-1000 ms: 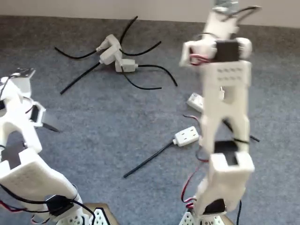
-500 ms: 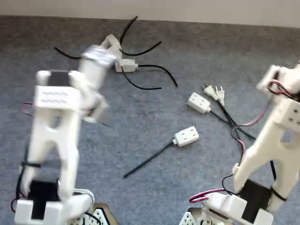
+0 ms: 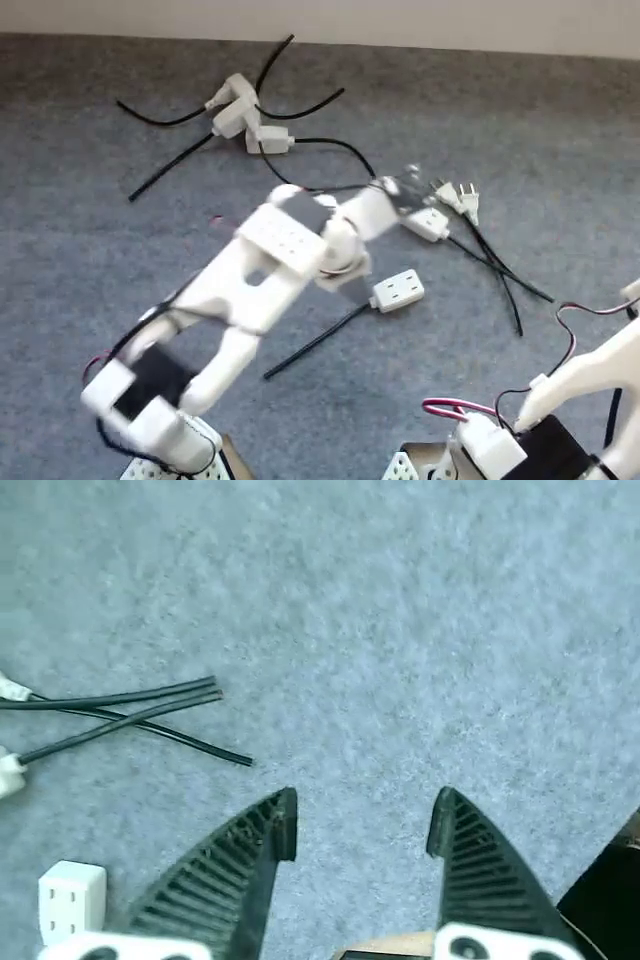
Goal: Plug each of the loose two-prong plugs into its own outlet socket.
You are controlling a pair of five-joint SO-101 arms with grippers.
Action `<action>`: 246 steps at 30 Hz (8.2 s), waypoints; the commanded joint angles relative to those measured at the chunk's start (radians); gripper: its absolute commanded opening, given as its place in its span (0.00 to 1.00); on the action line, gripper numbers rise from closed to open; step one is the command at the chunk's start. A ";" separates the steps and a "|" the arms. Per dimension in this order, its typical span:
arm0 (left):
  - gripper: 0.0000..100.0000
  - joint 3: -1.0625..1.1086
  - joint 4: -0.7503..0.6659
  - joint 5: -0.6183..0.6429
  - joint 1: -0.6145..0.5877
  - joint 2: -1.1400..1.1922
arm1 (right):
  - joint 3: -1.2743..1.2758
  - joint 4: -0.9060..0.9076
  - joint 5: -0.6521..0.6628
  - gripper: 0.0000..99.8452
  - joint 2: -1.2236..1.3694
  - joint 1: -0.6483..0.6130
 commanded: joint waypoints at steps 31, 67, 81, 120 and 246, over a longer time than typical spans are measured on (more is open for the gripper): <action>0.05 -0.944 0.462 0.086 0.111 0.771 | 0.303 -0.242 0.014 0.22 -0.039 0.045; 0.34 -1.153 0.635 0.381 -0.555 0.989 | -0.039 -0.380 0.146 0.22 0.243 -0.591; 0.34 -1.257 0.635 0.539 -0.624 0.989 | -1.116 -0.182 0.146 0.22 1.184 -0.713; 0.34 -1.257 0.626 0.540 -0.619 0.993 | -1.627 0.041 0.331 0.22 1.531 -0.409; 0.34 -1.253 0.594 0.539 -0.618 0.998 | -1.101 -0.050 0.017 0.22 1.369 -0.526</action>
